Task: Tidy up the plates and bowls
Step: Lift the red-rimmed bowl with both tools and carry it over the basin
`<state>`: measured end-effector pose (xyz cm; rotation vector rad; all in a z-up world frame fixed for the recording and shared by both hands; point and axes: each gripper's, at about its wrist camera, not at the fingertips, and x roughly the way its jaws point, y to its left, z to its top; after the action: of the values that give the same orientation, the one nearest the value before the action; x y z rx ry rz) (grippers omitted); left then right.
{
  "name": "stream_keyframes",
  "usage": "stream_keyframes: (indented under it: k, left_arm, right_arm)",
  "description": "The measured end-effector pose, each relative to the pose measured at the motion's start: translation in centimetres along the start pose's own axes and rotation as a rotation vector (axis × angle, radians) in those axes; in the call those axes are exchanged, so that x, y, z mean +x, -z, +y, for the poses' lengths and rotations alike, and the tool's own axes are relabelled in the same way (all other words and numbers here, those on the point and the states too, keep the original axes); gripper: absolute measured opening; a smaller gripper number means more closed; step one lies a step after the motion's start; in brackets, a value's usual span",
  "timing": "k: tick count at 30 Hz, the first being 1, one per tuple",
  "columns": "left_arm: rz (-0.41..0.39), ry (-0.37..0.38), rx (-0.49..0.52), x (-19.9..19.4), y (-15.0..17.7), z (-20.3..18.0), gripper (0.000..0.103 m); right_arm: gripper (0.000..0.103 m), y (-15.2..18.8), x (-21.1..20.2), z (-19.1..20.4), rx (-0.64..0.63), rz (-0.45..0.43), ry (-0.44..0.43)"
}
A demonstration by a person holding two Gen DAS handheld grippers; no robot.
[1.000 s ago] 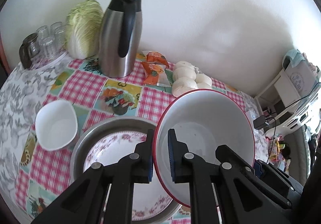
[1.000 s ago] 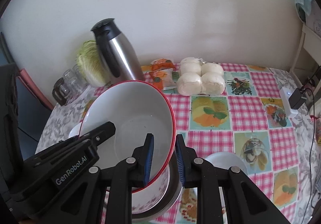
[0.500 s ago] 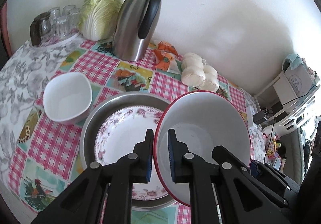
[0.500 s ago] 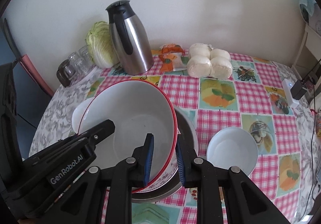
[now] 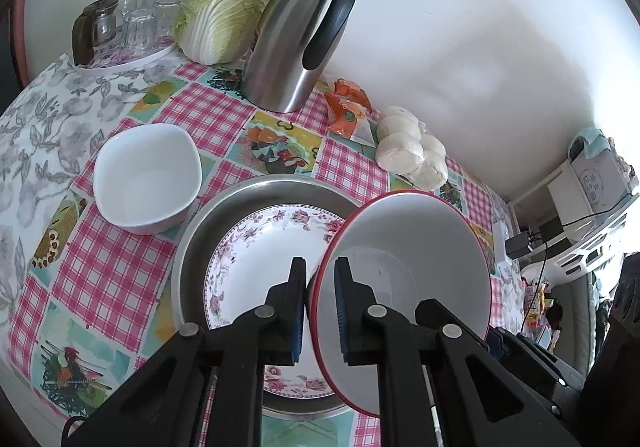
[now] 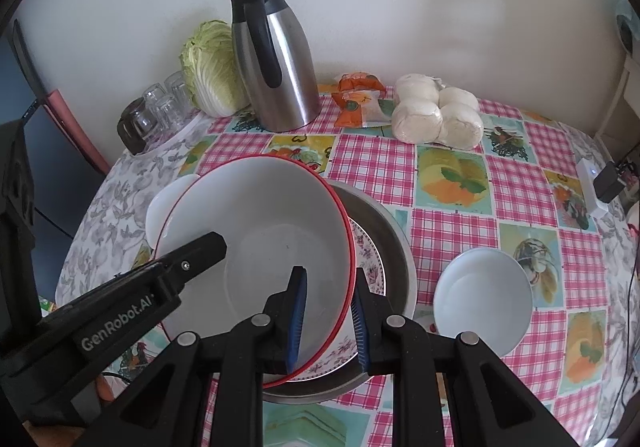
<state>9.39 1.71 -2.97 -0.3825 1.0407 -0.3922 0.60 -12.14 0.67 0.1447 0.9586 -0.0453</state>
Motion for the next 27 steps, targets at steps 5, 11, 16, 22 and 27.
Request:
stream_keyframes:
  k: [5, 11, 16, 22, 27]
  left_arm:
    - [0.007, -0.01, -0.005, 0.2, 0.0, 0.3, 0.012]
    - [0.028, -0.03, -0.008, 1.1, 0.2, 0.6, 0.012]
    - [0.044, -0.038, -0.014, 1.7, 0.3, 0.9, 0.012]
    - [0.072, -0.051, -0.024, 2.9, 0.4, 1.4, 0.013]
    - [0.108, -0.055, -0.038, 4.4, 0.6, 2.1, 0.013]
  right_arm:
    - [0.024, 0.0, 0.4, 0.1, 0.0, 0.008, -0.002]
    - [0.024, 0.3, 1.6, 0.0, 0.013, 0.039, -0.008]
    - [0.024, 0.5, 2.4, -0.3, 0.023, 0.059, -0.016]
    - [0.023, 0.6, 3.5, -0.5, 0.034, 0.083, -0.024]
    - [0.023, 1.0, 5.2, -1.1, 0.054, 0.125, -0.031]
